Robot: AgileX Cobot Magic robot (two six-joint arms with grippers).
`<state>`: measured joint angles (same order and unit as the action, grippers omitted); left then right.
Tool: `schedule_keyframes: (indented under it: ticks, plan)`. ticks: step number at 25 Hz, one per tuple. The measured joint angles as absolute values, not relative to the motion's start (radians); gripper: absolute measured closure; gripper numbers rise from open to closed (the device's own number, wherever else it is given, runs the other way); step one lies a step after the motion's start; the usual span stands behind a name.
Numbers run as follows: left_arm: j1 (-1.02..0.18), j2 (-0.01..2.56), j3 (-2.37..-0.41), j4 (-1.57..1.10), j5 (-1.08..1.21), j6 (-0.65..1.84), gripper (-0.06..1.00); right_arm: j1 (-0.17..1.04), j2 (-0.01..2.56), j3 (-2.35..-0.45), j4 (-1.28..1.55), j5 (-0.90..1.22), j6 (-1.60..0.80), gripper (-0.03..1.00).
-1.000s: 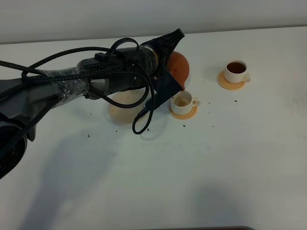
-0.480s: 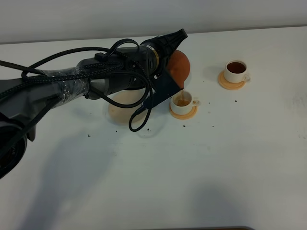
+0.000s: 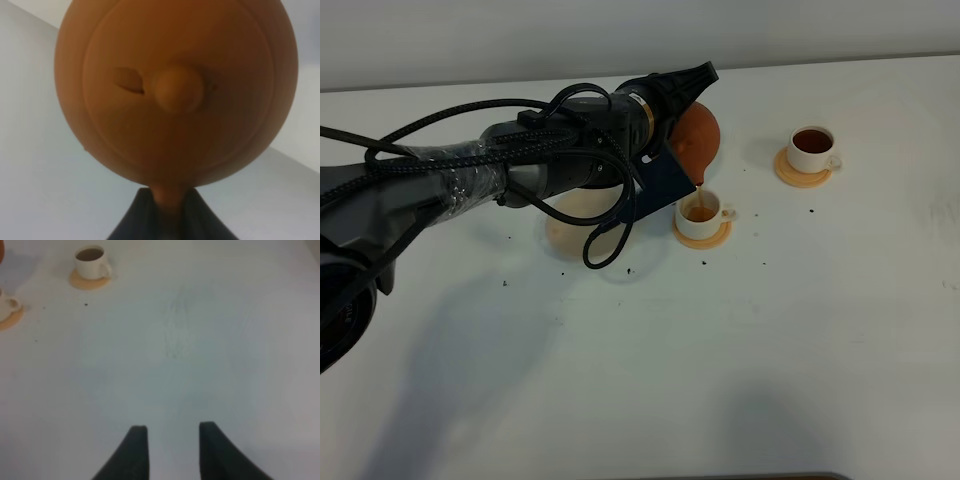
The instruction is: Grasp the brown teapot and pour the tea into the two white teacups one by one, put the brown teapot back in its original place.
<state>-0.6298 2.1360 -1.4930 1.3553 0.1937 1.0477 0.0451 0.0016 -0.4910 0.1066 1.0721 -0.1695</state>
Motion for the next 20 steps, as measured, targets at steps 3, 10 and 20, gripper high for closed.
schedule_keyframes:
  ticks: [3, 10, 20]
  plan:
    - [-0.63, 2.136, -1.493, 1.381, 0.188, 1.048, 0.83, 0.045, 0.002, -0.491, 0.107, 1.072, -0.169, 0.73]
    - [-0.63, 2.136, -1.493, 1.413, 0.169, 1.048, 0.83, 0.045, 0.002, -0.491, 0.107, 1.072, -0.169, 0.73]
    - [-0.63, 2.136, -1.493, 1.413, 0.146, 1.082, 0.83, 0.045, 0.002, -0.491, 0.107, 1.072, -0.169, 0.73]
